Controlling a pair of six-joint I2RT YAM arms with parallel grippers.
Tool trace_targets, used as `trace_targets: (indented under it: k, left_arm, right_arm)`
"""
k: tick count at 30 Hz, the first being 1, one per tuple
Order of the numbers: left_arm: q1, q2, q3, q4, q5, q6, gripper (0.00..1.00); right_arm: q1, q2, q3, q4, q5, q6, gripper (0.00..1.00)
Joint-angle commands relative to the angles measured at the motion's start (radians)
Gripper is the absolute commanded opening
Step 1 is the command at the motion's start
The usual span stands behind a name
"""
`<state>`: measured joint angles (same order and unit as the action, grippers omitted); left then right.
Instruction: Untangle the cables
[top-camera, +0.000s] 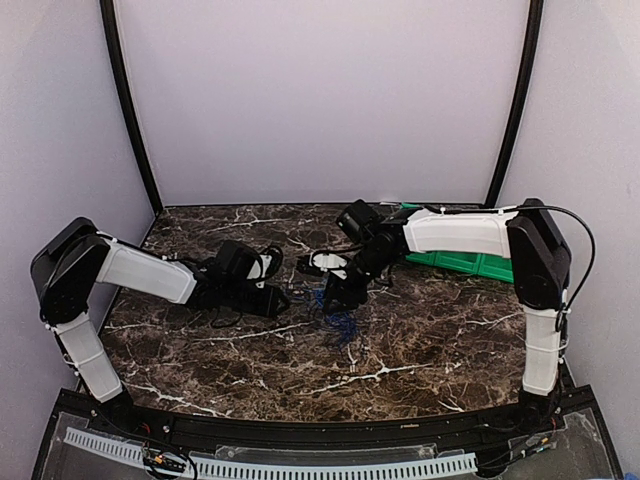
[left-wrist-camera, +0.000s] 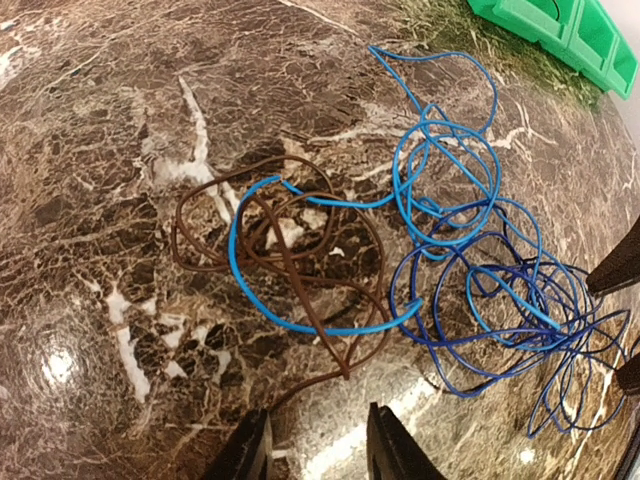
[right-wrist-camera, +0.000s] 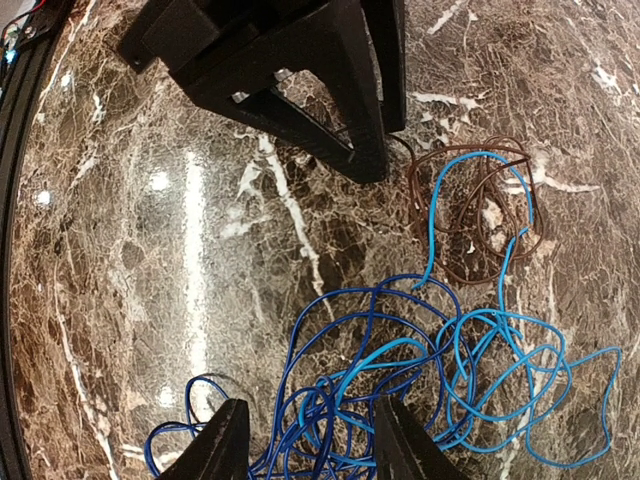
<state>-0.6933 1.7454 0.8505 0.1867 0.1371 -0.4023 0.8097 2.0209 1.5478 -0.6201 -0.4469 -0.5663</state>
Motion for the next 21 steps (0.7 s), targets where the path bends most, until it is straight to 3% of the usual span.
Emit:
trace_targets:
  k: [1,5,11,15,19,20,21]
  left_arm:
    - [0.003,-0.004,0.009,-0.027,0.016,0.024,0.38]
    - [0.004,0.008,0.024,-0.076,-0.027,0.050,0.39]
    - [0.010,-0.114,-0.008,-0.095,0.038,0.040,0.16]
    - [0.017,-0.222,-0.019,-0.158,0.109,0.053,0.07]
    - [0.021,-0.299,-0.007,-0.264,0.026,0.068,0.08]
    - [0.027,-0.304,-0.004,-0.275,0.014,0.072,0.11]
    - [0.029,-0.307,-0.005,-0.284,-0.006,0.080,0.23]
  right_arm:
    - [0.008,0.007,-0.006,0.022,0.002,0.005,0.45]
    - [0.009,0.012,-0.005,0.017,0.001,0.005,0.45]
    - [0.009,0.004,-0.012,0.016,0.004,0.003,0.44]
    - [0.009,0.004,-0.004,0.014,-0.004,0.000,0.44]
    - [0.013,0.011,0.042,0.003,0.007,-0.019,0.45]
    - [0.014,0.016,0.060,-0.004,0.013,-0.023,0.45]
    - [0.014,0.020,0.074,-0.008,0.013,-0.025,0.45]
